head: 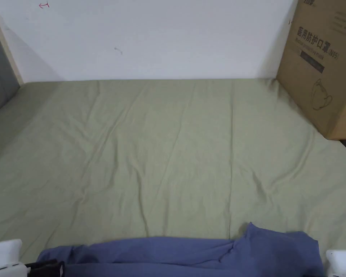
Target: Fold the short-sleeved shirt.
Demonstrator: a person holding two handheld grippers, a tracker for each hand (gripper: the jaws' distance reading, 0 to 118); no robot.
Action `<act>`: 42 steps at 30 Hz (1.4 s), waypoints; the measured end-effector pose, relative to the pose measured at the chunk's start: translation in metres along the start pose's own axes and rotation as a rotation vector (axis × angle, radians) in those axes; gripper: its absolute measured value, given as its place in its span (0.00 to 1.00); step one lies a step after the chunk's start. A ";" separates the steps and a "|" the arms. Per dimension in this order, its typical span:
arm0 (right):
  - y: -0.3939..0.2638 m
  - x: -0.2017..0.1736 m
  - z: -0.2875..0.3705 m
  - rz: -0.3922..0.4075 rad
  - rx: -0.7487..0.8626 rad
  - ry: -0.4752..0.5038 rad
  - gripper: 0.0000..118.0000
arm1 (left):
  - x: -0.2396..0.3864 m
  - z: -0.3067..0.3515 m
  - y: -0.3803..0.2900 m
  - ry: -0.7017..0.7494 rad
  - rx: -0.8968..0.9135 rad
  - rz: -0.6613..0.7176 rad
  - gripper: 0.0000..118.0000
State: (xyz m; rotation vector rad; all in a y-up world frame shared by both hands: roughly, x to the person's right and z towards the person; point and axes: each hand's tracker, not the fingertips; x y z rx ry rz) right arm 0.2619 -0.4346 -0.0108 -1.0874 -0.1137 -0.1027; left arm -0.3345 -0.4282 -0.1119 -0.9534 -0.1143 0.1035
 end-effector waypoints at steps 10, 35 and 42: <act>0.047 -0.073 0.057 0.057 0.264 0.168 0.11 | 0.007 0.057 0.007 -0.182 0.140 0.180 0.03; 0.066 -0.187 -0.013 0.156 0.141 0.305 0.03 | -0.055 -0.048 -0.045 -0.514 0.039 0.688 0.93; 0.064 -0.183 -0.022 0.144 0.105 0.298 0.03 | -0.050 -0.098 -0.044 -0.524 -0.103 0.743 0.06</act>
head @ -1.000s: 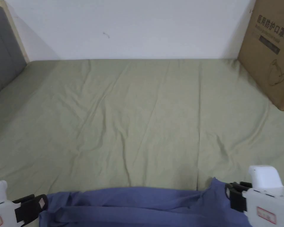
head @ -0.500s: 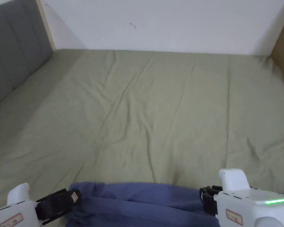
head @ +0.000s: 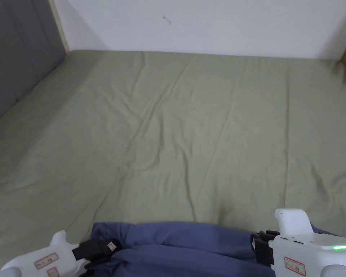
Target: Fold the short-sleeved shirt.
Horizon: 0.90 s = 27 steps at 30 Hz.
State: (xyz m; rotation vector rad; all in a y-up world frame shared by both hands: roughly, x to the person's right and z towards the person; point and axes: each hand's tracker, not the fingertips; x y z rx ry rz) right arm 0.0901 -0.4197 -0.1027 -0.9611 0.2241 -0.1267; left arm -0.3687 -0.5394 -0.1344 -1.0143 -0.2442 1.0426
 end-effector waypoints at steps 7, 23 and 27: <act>-0.006 0.035 0.029 -0.071 0.042 -0.025 0.03 | 0.045 0.034 0.010 0.053 0.024 -0.190 0.06; -0.044 0.106 0.091 -0.258 0.153 -0.072 0.03 | 0.254 -0.104 -0.161 0.046 -0.308 -0.879 0.07; -0.052 0.119 0.093 -0.281 0.158 -0.086 0.03 | 0.240 -0.151 -0.183 0.059 -0.426 -0.820 0.80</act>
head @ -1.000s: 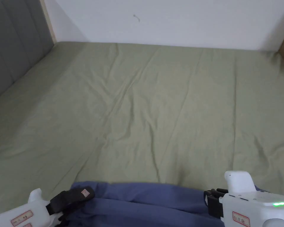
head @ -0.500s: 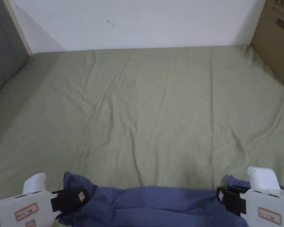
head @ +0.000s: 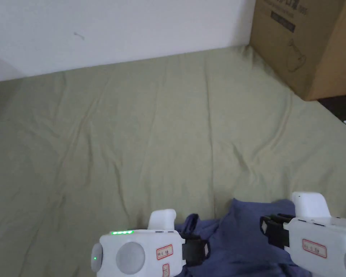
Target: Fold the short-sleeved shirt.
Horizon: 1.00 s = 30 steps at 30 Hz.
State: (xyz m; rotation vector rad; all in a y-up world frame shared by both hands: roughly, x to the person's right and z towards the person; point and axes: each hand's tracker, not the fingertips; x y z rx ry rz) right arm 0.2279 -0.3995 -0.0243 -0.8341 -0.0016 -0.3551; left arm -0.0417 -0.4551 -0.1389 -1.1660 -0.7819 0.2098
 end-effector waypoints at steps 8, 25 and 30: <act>-0.002 0.018 -0.004 -0.069 -0.004 0.008 0.03 | -0.010 0.049 0.000 -0.050 0.132 0.095 0.86; -0.003 0.017 -0.006 -0.074 0.002 0.027 0.03 | 0.030 -0.021 -0.035 -0.042 -0.096 0.003 0.01; -0.002 0.014 -0.003 -0.070 0.000 0.026 0.03 | 0.033 -0.020 -0.030 -0.071 -0.116 -0.019 0.01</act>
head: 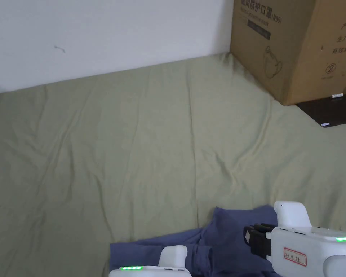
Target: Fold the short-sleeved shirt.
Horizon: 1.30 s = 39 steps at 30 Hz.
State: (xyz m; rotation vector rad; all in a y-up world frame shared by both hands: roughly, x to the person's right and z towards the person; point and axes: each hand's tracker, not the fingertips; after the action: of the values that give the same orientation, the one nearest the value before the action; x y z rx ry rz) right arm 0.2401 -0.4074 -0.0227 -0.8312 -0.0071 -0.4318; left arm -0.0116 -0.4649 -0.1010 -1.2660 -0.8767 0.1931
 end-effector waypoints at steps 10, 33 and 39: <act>0.007 -0.024 -0.003 0.055 -0.010 0.015 0.03 | -0.090 0.123 -0.004 -0.150 0.253 0.176 0.76; 0.010 -0.073 -0.037 0.123 -0.072 0.032 0.03 | -0.201 0.084 -0.015 -0.248 0.157 0.362 0.10; 0.012 -0.085 -0.038 0.137 -0.054 0.028 0.03 | -0.206 0.126 -0.008 -0.324 0.211 0.321 0.10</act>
State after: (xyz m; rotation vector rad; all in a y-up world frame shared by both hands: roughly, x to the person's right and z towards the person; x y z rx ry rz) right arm 0.1610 -0.3962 -0.0724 -0.8726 0.0868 -0.3158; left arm -0.2363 -0.4925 -0.1853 -1.1875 -0.8951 0.7440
